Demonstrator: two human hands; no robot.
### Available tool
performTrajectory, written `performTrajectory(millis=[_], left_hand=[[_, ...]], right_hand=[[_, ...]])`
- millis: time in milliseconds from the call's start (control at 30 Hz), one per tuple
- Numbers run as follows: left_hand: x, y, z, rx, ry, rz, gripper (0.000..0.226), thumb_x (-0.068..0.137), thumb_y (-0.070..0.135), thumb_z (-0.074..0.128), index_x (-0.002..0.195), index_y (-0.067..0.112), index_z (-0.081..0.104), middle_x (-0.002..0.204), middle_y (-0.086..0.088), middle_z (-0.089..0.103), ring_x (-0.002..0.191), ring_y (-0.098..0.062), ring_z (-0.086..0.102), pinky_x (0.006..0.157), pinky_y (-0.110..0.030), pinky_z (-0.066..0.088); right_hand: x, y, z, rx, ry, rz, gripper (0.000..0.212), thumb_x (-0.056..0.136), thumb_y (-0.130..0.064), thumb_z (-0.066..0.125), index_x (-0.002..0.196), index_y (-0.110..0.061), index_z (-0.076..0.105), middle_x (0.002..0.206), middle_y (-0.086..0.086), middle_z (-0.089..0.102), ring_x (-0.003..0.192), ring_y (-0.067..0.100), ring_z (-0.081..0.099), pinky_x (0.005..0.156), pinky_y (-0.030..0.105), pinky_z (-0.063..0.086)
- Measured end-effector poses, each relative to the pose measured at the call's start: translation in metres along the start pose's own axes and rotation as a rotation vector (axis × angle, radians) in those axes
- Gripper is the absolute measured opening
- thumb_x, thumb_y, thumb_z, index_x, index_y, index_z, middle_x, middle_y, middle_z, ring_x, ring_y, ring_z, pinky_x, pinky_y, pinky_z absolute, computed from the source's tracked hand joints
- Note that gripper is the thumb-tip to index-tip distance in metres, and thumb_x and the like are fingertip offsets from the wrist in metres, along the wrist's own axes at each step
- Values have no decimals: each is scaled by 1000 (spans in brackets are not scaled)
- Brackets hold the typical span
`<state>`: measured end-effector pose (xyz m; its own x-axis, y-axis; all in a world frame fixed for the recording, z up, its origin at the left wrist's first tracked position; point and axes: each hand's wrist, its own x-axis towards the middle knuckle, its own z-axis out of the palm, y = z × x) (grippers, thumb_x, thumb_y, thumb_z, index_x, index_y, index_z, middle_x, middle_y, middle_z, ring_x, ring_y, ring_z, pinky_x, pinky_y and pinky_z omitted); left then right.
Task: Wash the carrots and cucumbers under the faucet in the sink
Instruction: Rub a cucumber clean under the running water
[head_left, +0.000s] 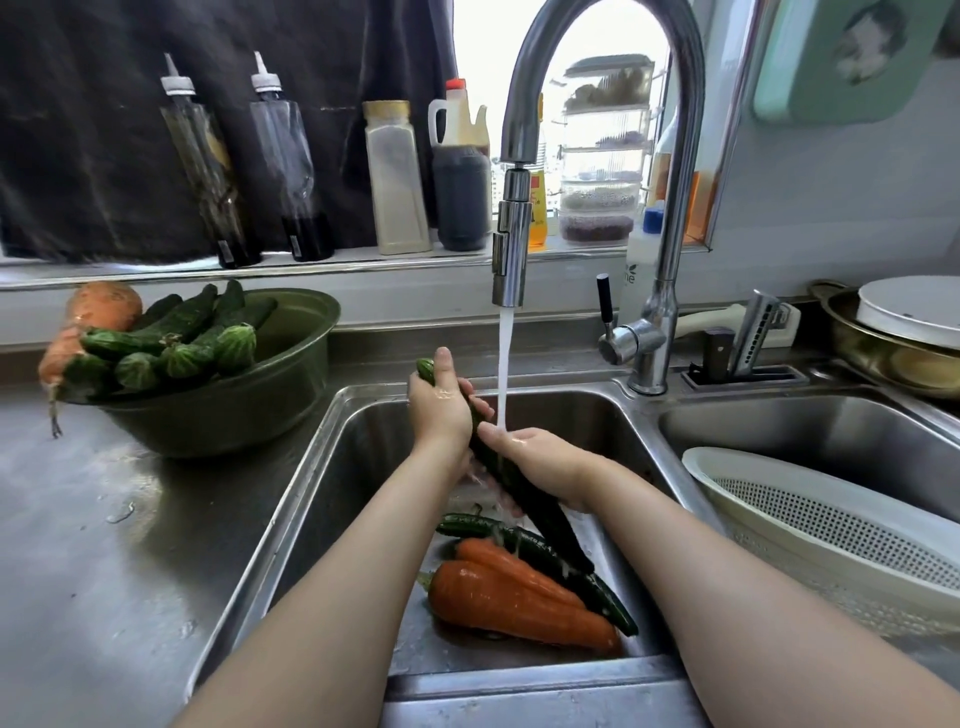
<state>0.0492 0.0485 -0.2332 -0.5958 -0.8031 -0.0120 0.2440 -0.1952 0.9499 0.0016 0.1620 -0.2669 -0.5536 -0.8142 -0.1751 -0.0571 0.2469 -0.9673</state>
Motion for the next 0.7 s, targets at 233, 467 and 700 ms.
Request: performTrajectory(millis=[233, 467, 700], left_hand=[[-10, -6, -14, -63, -537, -230, 25, 110, 21, 45, 114, 7, 65, 106, -6, 77, 103, -19, 73, 81, -33, 59], [-18, -13, -16, 15, -744, -219, 36, 106, 23, 52, 140, 10, 59, 139, -4, 66, 133, -17, 59, 102, -38, 51], [-22, -9, -11, 10, -643, -204, 42, 106, 39, 51, 131, 8, 65, 127, -9, 72, 121, -30, 67, 96, -44, 53]], right_hand=[[-7, -3, -9, 38, 84, 51, 78, 100, -74, 24, 75, -10, 60, 54, 7, 51, 39, 20, 45, 41, 23, 38], [-16, -1, -18, 206, -143, 184, 92, 85, -92, 14, 68, -10, 53, 57, 12, 49, 45, 25, 53, 46, 28, 47], [-11, -6, -22, 257, -218, 208, 91, 80, -96, 25, 66, -12, 55, 63, 9, 51, 44, 20, 49, 44, 25, 44]])
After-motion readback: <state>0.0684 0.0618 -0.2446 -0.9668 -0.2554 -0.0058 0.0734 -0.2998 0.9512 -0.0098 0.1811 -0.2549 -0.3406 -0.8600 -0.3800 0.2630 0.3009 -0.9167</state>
